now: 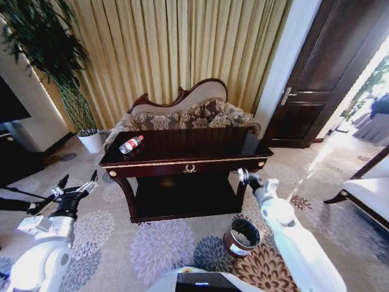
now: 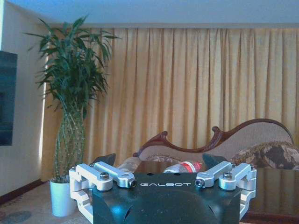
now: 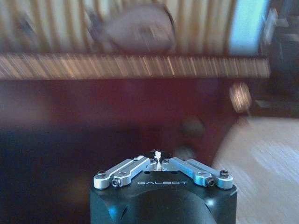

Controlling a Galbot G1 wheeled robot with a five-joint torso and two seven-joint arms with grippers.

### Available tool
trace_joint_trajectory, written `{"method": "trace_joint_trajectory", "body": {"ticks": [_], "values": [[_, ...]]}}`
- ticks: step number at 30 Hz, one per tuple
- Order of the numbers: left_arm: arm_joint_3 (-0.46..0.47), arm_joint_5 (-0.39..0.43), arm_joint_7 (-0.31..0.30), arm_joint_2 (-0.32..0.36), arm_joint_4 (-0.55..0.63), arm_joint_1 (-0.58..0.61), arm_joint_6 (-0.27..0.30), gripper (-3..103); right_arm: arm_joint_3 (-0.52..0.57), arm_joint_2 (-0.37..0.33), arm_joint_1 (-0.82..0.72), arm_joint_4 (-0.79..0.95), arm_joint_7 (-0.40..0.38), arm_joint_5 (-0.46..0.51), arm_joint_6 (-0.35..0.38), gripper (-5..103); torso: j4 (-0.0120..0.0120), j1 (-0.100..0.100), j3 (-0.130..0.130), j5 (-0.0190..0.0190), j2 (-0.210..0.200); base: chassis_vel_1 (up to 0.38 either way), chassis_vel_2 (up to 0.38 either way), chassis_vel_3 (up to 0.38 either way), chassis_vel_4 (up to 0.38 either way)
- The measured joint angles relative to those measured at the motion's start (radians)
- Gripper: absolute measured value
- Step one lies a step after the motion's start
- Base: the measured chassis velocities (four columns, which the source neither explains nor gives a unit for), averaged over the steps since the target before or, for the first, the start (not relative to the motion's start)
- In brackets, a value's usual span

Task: Move to the front of the table and place the trash on the table into the trash bin.

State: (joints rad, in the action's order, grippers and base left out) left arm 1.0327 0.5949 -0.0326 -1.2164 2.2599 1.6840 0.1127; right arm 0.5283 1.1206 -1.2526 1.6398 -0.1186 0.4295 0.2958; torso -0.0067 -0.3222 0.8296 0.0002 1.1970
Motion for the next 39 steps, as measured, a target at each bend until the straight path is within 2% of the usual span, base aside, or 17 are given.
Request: {"method": "trace_joint_trajectory", "body": {"ticks": [4, 8, 11, 13, 16, 20, 26, 30, 31, 33, 35, 36, 37, 39], "values": [[0.001, 0.002, 0.0, -0.008, 0.009, 0.0, 0.0, 100, -0.002, 0.025, 0.011, -0.248, 0.0, -0.105, -0.054, 1, 0.0003, 0.001, 0.0, -0.0003, 0.0, -0.039, 0.051, 0.036, -0.037], [-0.001, 0.002, 0.001, -0.017, 0.008, 0.005, -0.005, 100, -0.001, 0.048, 0.028, -0.411, 0.0, -0.169, -0.093, 1, 0.0, 0.002, -0.001, -0.0001, 0.001, 0.0, 0.0, 0.0, 0.0], [-0.001, 0.002, 0.002, -0.019, 0.006, 0.008, -0.007, 100, -0.001, 0.058, 0.038, -0.468, 0.0, -0.192, -0.108, 1, 0.0, 0.002, -0.001, -0.0002, 0.001, 0.0, 0.0, 0.0, 0.0], [0.0, 0.002, 0.003, -0.019, 0.003, 0.011, -0.015, 100, -0.012, 0.075, 0.07, -0.597, 0.0, -0.224, -0.152, 1, 0.0003, 0.002, -0.001, -0.0002, 0.001, 0.0, 0.0, 0.0, 0.0], [0.001, 0.002, 0.003, -0.018, 0.002, 0.013, -0.017, 100, -0.02, 0.094, 0.109, -0.699, 0.0, -0.236, -0.179, 1, -0.0001, 0.001, -0.001, 0.0, 0.001, 0.0, 0.0, 0.0, 0.0], [0.002, 0.002, 0.003, -0.017, 0.005, 0.017, -0.018, 100, -0.024, 0.114, 0.148, -0.759, 0.0, -0.24, -0.191, 1, 0.0006, 0.001, -0.001, -0.0003, 0.001, 0.0, 0.0, 0.0, 0.0], [0.002, 0.002, 0.004, -0.017, 0.006, 0.017, -0.019, 100, -0.023, 0.129, 0.157, -0.763, 0.0, -0.242, -0.191, -2, 0.0001, 0.002, -0.001, -0.0002, 0.001, 0.0, 0.0, 0.0, 0.0], [0.003, 0.003, 0.005, -0.017, 0.005, 0.019, -0.021, 100, -0.021, 0.132, 0.16, -0.76, 0.0, -0.243, -0.188, 19, 0.0002, 0.001, -0.001, -0.0003, 0.001, 0.0, 0.0, 0.0, 0.0], [0.003, 0.003, 0.005, -0.017, 0.005, 0.019, -0.021, 100, -0.021, 0.132, 0.16, -0.76, 0.0, -0.243, -0.188, 19, 0.0002, 0.001, -0.001, -0.0003, 0.001, 0.0, 0.0, 0.0, 0.0], [0.004, 0.004, 0.006, -0.016, 0.005, 0.023, -0.025, 100, -0.019, 0.129, 0.16, -0.758, 0.0, -0.241, -0.187, 30, 0.0002, 0.002, -0.001, -0.0002, 0.001, 0.0, 0.0, 0.0, 0.0], [0.005, 0.004, 0.006, -0.016, 0.005, 0.024, -0.026, 100, -0.018, 0.127, 0.159, -0.758, 0.0, -0.241, -0.187, 30, 0.0002, 0.002, -0.001, -0.0002, 0.001, 0.0, 0.0, 0.0, 0.0], [0.005, 0.005, 0.007, -0.016, 0.005, 0.024, -0.027, 100, -0.018, 0.125, 0.159, -0.757, 0.0, -0.24, -0.186, 36, 0.0002, 0.002, -0.001, -0.0002, 0.001, 0.0, 0.0, 0.0, 0.0], [0.005, 0.005, 0.007, -0.016, 0.005, 0.024, -0.027, 100, -0.018, 0.125, 0.159, -0.757, 0.0, -0.24, -0.186, 36, 0.0002, 0.002, -0.001, -0.0002, 0.001, 0.0, 0.0, 0.0, 0.0], [0.005, 0.005, 0.009, -0.016, 0.005, 0.024, -0.028, 100, -0.017, 0.123, 0.157, -0.754, 0.0, -0.238, -0.186, 46, 0.0001, 0.001, -0.001, -0.0002, 0.001, 0.0, 0.0, 0.0, 0.0]]}}
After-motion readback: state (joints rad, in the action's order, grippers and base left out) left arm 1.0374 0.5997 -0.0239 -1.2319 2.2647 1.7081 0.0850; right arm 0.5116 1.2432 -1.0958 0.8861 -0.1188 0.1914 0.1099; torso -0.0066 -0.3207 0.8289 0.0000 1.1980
